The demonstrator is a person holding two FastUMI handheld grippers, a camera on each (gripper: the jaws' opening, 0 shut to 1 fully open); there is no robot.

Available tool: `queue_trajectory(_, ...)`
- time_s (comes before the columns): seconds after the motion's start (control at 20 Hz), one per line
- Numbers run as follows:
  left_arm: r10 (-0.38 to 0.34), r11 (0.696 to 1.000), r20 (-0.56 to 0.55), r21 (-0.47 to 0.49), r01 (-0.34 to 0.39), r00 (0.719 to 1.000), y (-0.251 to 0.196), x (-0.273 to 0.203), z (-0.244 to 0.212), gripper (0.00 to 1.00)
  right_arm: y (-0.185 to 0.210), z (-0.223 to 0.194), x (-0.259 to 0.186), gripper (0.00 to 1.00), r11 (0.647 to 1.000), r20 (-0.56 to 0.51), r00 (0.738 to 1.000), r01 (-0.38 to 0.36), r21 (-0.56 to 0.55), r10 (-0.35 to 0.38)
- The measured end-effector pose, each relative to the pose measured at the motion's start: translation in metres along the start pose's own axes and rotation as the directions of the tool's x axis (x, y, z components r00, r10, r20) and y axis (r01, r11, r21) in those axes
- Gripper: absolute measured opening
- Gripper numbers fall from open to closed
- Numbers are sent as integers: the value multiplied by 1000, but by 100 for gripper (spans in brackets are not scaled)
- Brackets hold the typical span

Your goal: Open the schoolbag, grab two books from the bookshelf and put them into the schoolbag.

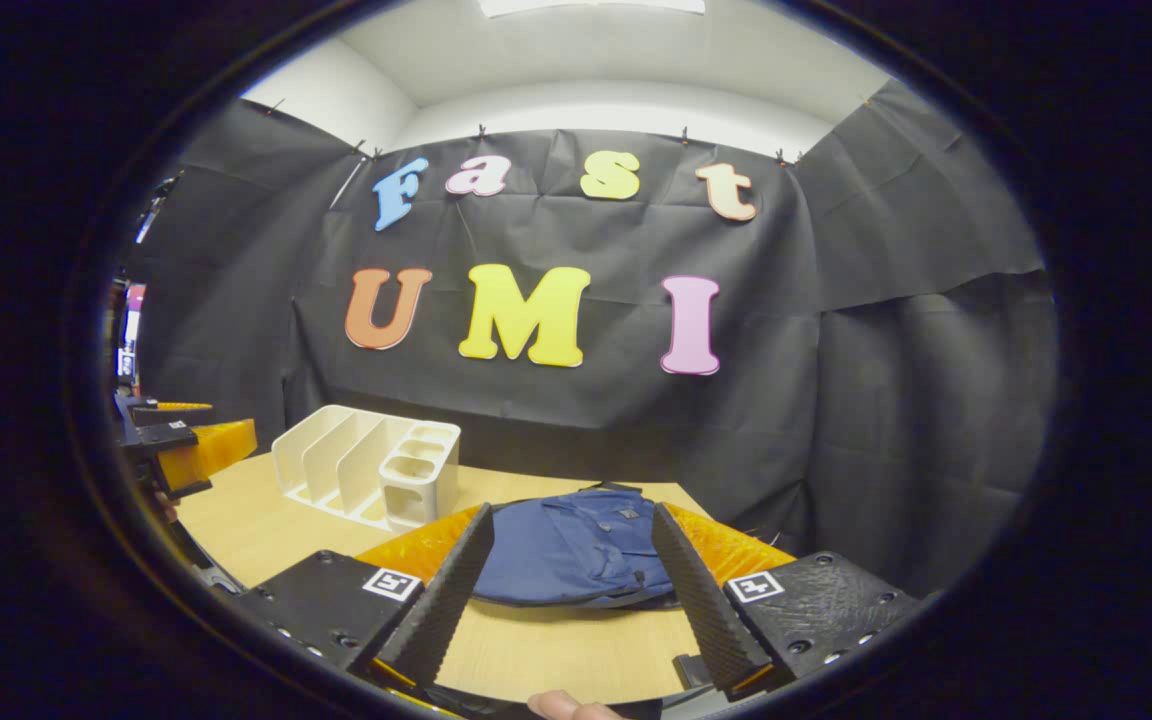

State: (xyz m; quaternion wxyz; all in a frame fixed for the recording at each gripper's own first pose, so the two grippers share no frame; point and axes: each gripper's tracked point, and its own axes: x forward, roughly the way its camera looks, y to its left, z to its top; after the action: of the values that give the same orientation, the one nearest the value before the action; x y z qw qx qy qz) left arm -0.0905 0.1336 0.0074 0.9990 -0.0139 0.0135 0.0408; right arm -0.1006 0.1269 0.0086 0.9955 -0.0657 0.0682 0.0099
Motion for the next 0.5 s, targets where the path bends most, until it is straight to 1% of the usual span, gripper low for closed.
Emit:
queue_trajectory(0.05, -10, 1000, -8, -6, 10, 1000, -3, 0, -3, 96, -2, 0, 0, 95, 1000, -2, 1000, 6, 3, -6)
queue_trajectory(0.1, -20, 1000, -15, -15, 20, 1000, -5, 2, -5, 96, -3, -1, 0, 98, 1000, -5, 1000, 5, 11, -5)
queue_trajectory(0.15, -30, 999, -24, -23, 29, 999, -7, 4, -6, 96, -4, -3, 1, 95, 1000, -12, 1000, 9, 17, -9)
queue_trajectory(0.2, -38, 999, -35, -30, 37, 999, -9, 4, -9, 96, -5, -6, 4, 95, 1000, -22, 1000, 14, 18, -14)
queue_trajectory(0.25, -42, 999, -40, -35, 41, 998, -10, 5, -11, 96, -7, -8, 5, 97, 1000, -30, 999, 13, 21, -12)
queue_trajectory(0.3, -45, 998, -42, -36, 44, 998, -10, 4, -11, 96, -6, -10, 5, 95, 1000, -38, 999, 9, 25, -8)
queue_trajectory(0.5, -46, 999, -30, -17, 45, 998, -12, 3, -8, 96, -12, -10, 4, 95, 999, -42, 999, 14, 29, -13)
